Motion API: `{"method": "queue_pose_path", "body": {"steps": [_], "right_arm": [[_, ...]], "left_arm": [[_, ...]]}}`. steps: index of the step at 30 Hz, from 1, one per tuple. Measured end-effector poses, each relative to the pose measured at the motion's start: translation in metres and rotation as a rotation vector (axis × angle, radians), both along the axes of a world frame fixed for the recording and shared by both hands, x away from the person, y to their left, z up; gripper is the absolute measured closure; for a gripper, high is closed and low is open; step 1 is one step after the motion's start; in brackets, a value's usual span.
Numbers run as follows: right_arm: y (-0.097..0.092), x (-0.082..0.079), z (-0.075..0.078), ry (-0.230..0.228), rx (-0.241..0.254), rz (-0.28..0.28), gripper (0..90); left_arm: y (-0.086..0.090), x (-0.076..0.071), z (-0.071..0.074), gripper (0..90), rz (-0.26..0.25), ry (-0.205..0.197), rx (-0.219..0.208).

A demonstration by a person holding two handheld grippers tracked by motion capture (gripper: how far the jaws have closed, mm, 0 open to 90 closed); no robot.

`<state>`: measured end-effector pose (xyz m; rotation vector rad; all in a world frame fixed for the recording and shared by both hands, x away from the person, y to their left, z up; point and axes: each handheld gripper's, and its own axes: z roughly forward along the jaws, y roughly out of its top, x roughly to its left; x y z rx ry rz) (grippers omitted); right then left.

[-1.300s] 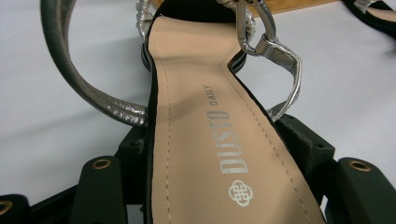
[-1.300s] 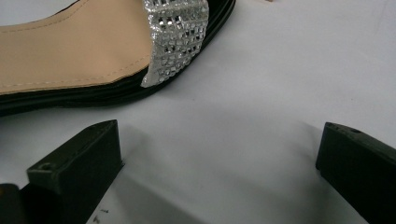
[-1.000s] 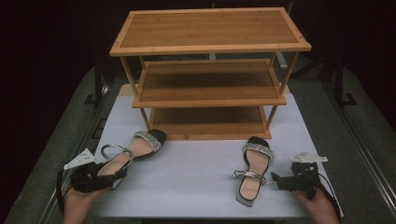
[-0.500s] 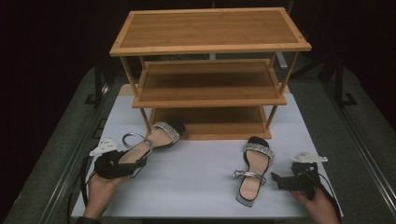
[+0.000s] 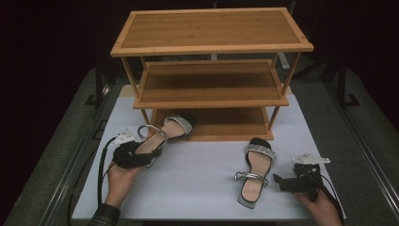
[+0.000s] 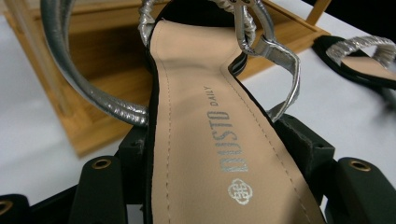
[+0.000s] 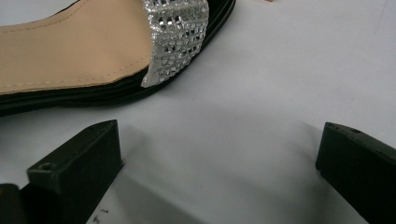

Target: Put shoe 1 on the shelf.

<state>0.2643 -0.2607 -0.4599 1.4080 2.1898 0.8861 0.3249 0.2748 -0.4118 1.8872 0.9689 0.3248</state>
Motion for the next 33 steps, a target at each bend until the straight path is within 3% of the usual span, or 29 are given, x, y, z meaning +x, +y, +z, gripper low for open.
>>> {"method": "queue_pose_path", "body": {"steps": [11,12,17,20,26,29,33], "right_arm": [[0.0,0.0,0.0,-0.003,0.002,0.001,0.0],[0.0,0.0,0.0,-0.003,0.002,0.001,0.0],[0.0,0.0,0.0,-0.002,0.002,0.0,0.0],[0.0,0.0,0.0,-0.002,0.002,0.001,0.0],[0.0,0.0,0.0,-0.003,0.003,0.001,0.0],[0.0,0.0,0.0,-0.002,0.003,0.001,0.0],[0.0,0.0,0.0,-0.002,0.003,0.001,0.0]], "left_arm": [[-0.042,0.03,-0.008,37.3,0.019,-0.025,0.021],[-0.051,0.037,-0.01,37.3,0.026,-0.034,0.036],[-0.069,0.057,-0.017,37.3,0.049,-0.036,0.034],[-0.076,0.065,-0.021,37.3,0.053,-0.044,0.036],[-0.091,0.081,-0.031,37.3,0.101,-0.02,0.012],[-0.093,0.089,-0.032,37.2,0.111,-0.042,0.04],[-0.096,0.096,-0.033,37.2,0.149,-0.034,0.034]]}}
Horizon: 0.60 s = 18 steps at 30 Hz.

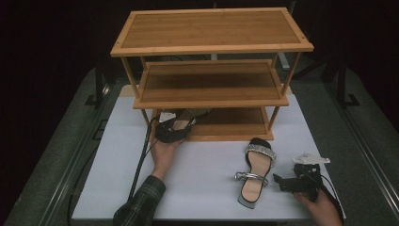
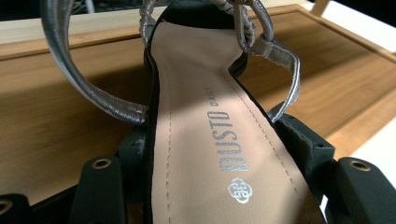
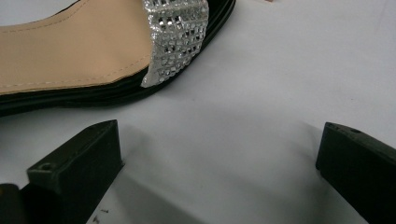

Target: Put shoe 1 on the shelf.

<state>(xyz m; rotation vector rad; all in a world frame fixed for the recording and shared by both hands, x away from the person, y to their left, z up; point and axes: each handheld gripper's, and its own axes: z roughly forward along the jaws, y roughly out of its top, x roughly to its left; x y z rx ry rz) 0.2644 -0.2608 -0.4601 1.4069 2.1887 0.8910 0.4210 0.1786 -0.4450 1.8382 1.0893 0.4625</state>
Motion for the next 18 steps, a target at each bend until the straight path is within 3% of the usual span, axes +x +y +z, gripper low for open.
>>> {"method": "queue_pose_path", "body": {"steps": [3,4,6,8,9,14,18], "right_arm": [[0.0,0.0,0.0,0.0,0.0,0.0,0.0],[0.0,0.0,0.0,-0.001,0.0,0.0,0.0],[0.0,0.0,0.0,0.0,0.0,0.0,0.0],[0.0,0.0,0.0,0.0,0.001,-0.001,0.0],[0.0,0.0,0.0,0.0,0.0,-0.001,0.0],[0.0,0.0,0.0,0.0,0.001,-0.001,0.0],[0.0,0.0,0.0,0.0,0.001,-0.001,0.0]], "left_arm": [[0.0,0.007,-0.002,37.2,0.022,0.016,0.001],[0.003,0.011,-0.002,37.1,0.006,0.009,0.038],[0.003,0.013,-0.002,37.1,0.0,0.005,0.046],[0.0,0.015,-0.002,37.1,0.03,0.008,0.038],[-0.001,0.019,-0.002,37.1,0.047,0.03,0.025],[0.001,0.024,-0.001,36.9,0.045,0.064,0.026],[0.005,0.026,-0.003,36.4,0.038,0.08,-0.007]]}}
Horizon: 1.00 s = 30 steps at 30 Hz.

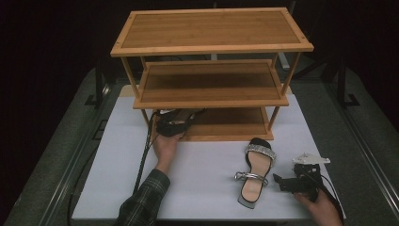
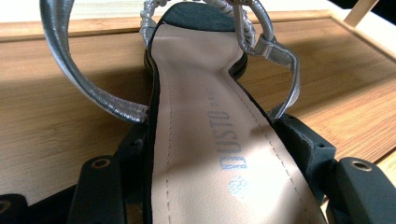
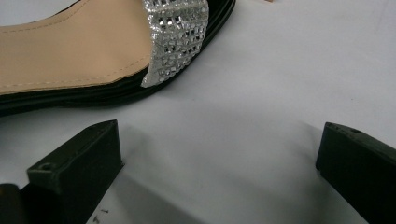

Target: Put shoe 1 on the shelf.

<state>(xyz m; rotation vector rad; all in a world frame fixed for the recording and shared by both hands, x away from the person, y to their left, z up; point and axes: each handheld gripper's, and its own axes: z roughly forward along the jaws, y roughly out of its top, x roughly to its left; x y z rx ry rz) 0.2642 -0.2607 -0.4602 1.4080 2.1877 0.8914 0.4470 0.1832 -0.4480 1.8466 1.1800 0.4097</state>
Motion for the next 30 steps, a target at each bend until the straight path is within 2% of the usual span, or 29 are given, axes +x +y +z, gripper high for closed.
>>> {"method": "queue_pose_path", "body": {"steps": [5,8,13,16,18,19,20,22,25,28,29,30], "right_arm": [[0.0,0.0,0.0,0.0,0.0,0.0,0.0],[0.0,0.0,0.0,0.0,0.0,0.0,0.0],[0.0,0.0,0.0,0.0,0.001,-0.001,0.0],[0.0,0.0,0.0,0.0,0.001,-0.001,0.0],[0.0,0.0,0.0,0.0,0.001,-0.001,0.0],[0.0,0.0,0.0,0.0,0.0,-0.001,0.0],[0.0,0.0,0.0,0.0,0.0,-0.001,0.0],[0.0,0.0,0.0,0.0,0.0,-0.001,0.0],[0.0,0.0,0.0,0.0,-0.001,-0.001,0.0],[0.0,0.0,0.0,0.0,0.0,-0.001,0.0],[0.0,0.0,0.0,0.0,0.0,-0.001,0.0],[0.0,0.0,0.0,0.0,0.001,-0.001,0.0]], "left_arm": [[-0.002,-0.002,-0.001,29.9,-0.017,-0.021,-0.002],[-0.003,-0.006,0.002,24.2,-0.023,-0.023,0.023],[0.008,-0.016,0.007,24.2,-0.064,-0.022,0.06],[0.018,-0.025,0.01,26.0,-0.061,-0.017,0.023],[0.022,-0.027,0.01,27.7,-0.072,-0.014,0.025],[0.028,-0.032,0.011,33.7,-0.099,-0.03,0.028],[0.028,-0.032,0.011,36.8,-0.099,-0.03,0.028],[0.03,-0.036,0.011,39.2,-0.123,-0.038,0.034],[0.029,-0.037,0.012,40.5,-0.124,-0.045,0.057],[0.024,-0.04,0.013,40.6,-0.129,-0.042,0.061],[0.019,-0.044,0.014,40.6,-0.141,-0.021,0.042],[0.019,-0.044,0.014,40.7,-0.141,-0.021,0.042]]}}
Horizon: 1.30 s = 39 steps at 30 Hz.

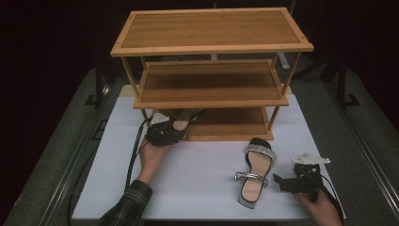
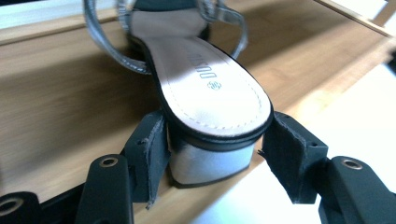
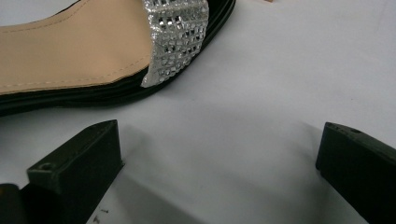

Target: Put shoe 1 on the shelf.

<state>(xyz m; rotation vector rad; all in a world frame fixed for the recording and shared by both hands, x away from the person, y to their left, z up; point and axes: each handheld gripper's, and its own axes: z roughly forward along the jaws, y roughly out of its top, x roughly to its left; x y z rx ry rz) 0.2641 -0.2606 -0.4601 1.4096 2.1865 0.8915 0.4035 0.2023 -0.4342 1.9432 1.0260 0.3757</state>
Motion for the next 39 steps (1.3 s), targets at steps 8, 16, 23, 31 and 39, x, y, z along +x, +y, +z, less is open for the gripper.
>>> {"method": "queue_pose_path", "body": {"steps": [8,16,23,31,39], "right_arm": [[0.0,0.0,0.0,0.0,0.0,0.0,0.0],[0.0,0.0,0.0,0.0,-0.001,0.001,0.0],[0.0,0.0,0.0,0.0,0.0,0.002,0.0],[0.0,0.0,0.0,0.0,0.0,0.002,0.0],[0.0,0.0,0.0,-0.001,0.0,0.002,0.0]], "left_arm": [[-0.02,-0.009,0.002,44.2,-0.099,-0.024,0.04],[-0.032,-0.002,0.002,44.6,-0.087,-0.018,0.039],[-0.044,0.005,-0.001,45.7,-0.09,-0.017,0.008],[-0.061,0.01,-0.002,49.5,-0.124,-0.009,-0.024],[-0.064,0.015,-0.006,49.9,-0.113,-0.003,-0.006]]}}
